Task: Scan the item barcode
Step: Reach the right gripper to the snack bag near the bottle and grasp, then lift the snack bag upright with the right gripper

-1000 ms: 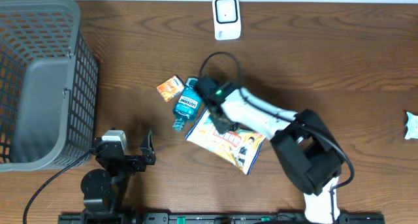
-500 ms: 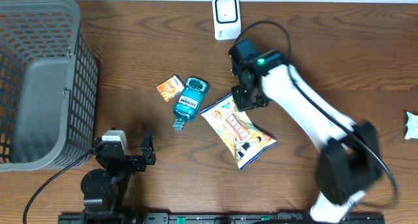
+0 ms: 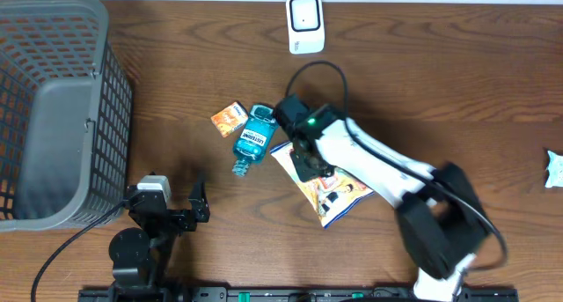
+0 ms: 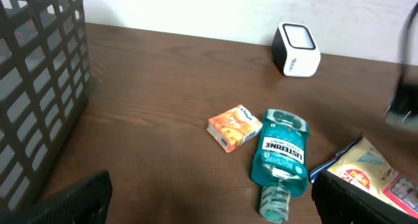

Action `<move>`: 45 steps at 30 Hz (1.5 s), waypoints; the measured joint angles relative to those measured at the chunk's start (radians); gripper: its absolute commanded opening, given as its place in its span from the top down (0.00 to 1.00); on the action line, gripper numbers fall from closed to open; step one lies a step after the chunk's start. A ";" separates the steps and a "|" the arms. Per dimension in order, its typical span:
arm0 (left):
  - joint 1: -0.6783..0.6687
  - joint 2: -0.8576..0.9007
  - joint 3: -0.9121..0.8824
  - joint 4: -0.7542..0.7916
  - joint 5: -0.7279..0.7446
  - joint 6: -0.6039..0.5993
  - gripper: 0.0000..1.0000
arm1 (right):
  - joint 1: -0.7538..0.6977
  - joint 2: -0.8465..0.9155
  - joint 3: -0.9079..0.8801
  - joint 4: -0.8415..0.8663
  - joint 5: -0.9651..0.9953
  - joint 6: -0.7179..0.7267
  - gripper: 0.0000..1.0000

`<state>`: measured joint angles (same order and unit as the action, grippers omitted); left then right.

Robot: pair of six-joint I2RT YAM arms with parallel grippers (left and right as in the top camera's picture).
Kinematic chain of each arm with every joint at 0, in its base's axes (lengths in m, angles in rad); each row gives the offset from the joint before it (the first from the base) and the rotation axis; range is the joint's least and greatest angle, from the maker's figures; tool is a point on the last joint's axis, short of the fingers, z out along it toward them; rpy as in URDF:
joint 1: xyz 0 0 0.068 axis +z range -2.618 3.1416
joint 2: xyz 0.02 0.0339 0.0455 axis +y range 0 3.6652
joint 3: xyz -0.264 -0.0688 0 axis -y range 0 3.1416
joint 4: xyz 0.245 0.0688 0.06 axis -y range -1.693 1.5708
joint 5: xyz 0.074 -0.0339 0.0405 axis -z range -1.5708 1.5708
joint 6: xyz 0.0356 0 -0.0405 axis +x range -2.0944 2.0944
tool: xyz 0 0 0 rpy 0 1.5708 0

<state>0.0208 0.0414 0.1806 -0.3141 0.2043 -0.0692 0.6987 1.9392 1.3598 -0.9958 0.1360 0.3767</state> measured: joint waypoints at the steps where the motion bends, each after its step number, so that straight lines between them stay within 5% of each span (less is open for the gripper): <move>1: 0.000 0.000 0.000 0.000 0.000 0.000 0.02 | -0.003 0.024 -0.005 0.003 0.014 0.013 0.99; 11: 0.000 0.000 0.000 0.000 0.000 0.000 0.02 | -0.009 0.081 0.016 -0.002 0.076 0.068 0.99; 12: 0.000 0.000 0.000 0.000 0.000 0.000 0.02 | -0.010 0.079 0.019 -0.006 0.071 0.068 0.83; 13: 0.000 0.000 0.000 -0.001 0.000 0.000 0.02 | -0.010 0.075 0.021 -0.009 0.063 0.071 0.54; 14: 0.000 0.000 0.000 -0.001 0.000 0.000 0.02 | -0.013 0.066 0.022 -0.014 0.052 0.068 0.01; 25: 0.000 0.000 0.000 0.000 0.000 0.000 0.02 | 0.021 -0.100 0.039 0.016 -0.039 0.063 0.01; 43: 0.000 0.000 0.000 0.000 0.000 0.000 0.02 | 0.092 0.108 0.040 -0.058 0.116 0.083 0.01; 45: 0.000 0.000 0.000 0.000 0.000 0.000 0.02 | 0.081 0.108 0.039 -0.033 0.106 0.066 0.18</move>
<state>0.0208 0.0414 0.1806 -0.3145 0.2043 -0.0692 0.7795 2.0476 1.3987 -1.0290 0.2424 0.4431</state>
